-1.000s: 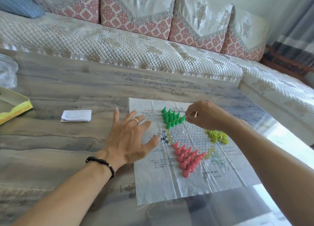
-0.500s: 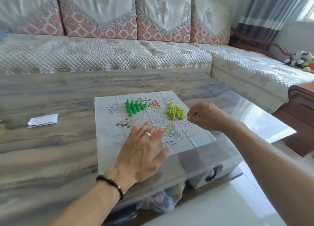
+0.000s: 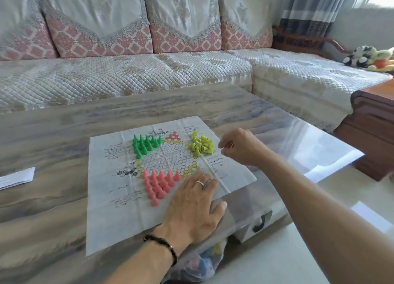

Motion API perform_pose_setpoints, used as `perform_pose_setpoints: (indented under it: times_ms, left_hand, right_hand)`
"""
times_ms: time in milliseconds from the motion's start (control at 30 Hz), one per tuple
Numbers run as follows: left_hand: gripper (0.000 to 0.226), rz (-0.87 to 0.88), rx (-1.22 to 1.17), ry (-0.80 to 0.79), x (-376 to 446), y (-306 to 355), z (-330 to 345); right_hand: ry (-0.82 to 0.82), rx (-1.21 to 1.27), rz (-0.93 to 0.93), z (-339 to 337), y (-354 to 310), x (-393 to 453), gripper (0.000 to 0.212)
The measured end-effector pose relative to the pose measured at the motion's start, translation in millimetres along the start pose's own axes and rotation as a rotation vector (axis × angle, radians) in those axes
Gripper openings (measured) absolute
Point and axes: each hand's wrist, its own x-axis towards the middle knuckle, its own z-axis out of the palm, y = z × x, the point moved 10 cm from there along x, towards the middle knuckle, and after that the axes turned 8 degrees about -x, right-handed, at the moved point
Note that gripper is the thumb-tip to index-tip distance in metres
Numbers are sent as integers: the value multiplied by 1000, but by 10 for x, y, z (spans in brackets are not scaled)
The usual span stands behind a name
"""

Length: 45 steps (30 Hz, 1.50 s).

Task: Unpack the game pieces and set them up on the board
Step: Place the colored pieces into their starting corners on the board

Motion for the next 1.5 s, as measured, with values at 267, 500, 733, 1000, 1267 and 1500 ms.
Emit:
perform_pose_setpoints:
  times_ms: [267,500,733,1000,1267,1500]
  left_hand:
    - [64,1,-40,57,-16,-52,22]
    - [66,-15,-99,60,-6,-47,23]
    - [68,-33,-120,40,3,-66,61]
    - [65,-51,-121,28,23,-67,51]
    - [67,-74,-108,53,-3,-88,19]
    - [66,-80,-109,50,-14,-100,43]
  right_hand:
    - [-14,-44,-164,302,-521,350,12]
    - [-112,-125,-187,394,-563,499,21]
    - [-54,-80,-190,209,-669,821,17]
    - [-109,-128,-259,554,-839,1071,18]
    - [-151,-91,-277,590,-829,1042,16]
    - [-103,-96,-249,438,-679,929,10]
